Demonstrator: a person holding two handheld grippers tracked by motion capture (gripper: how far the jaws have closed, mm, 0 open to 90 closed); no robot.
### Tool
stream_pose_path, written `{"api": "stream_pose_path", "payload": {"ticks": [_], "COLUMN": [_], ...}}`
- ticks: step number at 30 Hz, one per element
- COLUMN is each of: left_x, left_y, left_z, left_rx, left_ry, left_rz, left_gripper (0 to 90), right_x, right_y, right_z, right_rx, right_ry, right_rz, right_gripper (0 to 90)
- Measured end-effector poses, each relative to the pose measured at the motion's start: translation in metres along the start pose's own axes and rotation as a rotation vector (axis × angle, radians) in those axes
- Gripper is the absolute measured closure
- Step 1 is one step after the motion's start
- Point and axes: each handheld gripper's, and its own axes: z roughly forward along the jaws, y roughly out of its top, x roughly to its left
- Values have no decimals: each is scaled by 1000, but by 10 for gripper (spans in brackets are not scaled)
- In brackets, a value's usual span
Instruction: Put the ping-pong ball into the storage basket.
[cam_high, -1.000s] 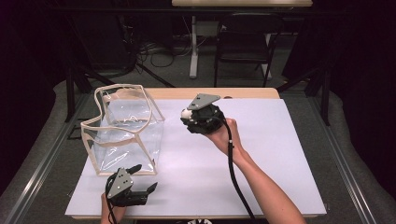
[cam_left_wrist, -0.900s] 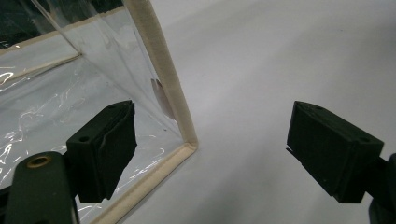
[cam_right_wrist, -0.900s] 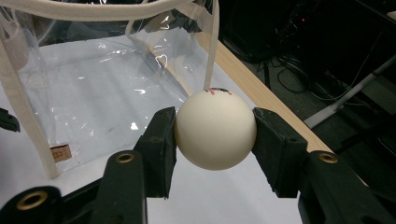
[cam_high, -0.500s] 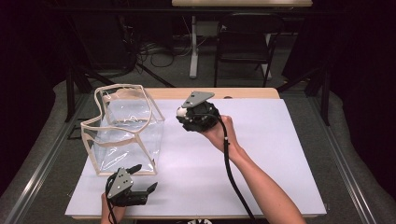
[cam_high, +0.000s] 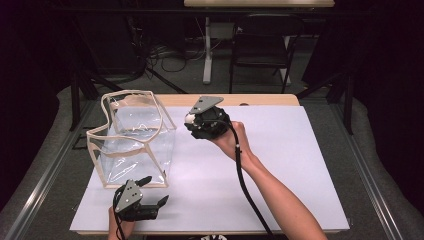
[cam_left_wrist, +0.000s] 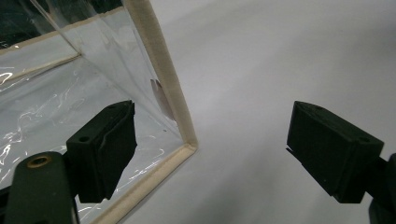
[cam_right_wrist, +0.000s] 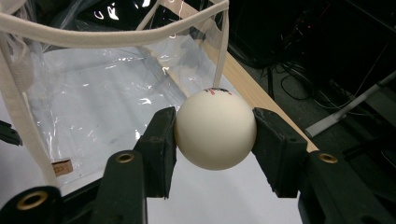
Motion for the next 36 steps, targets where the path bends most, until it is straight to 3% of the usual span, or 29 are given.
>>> {"api": "stream_pose_path", "payload": {"ticks": [36], "left_x": [0], "left_y": [0], "left_z": [0], "left_rx": [-1], "left_ry": [-4], "left_rz": [2], "left_gripper": [159], "right_x": [1], "right_y": [31], "right_z": [3], "right_rx": [-24], "right_ry": [2], "right_rz": [-39], "right_gripper": [513]}}
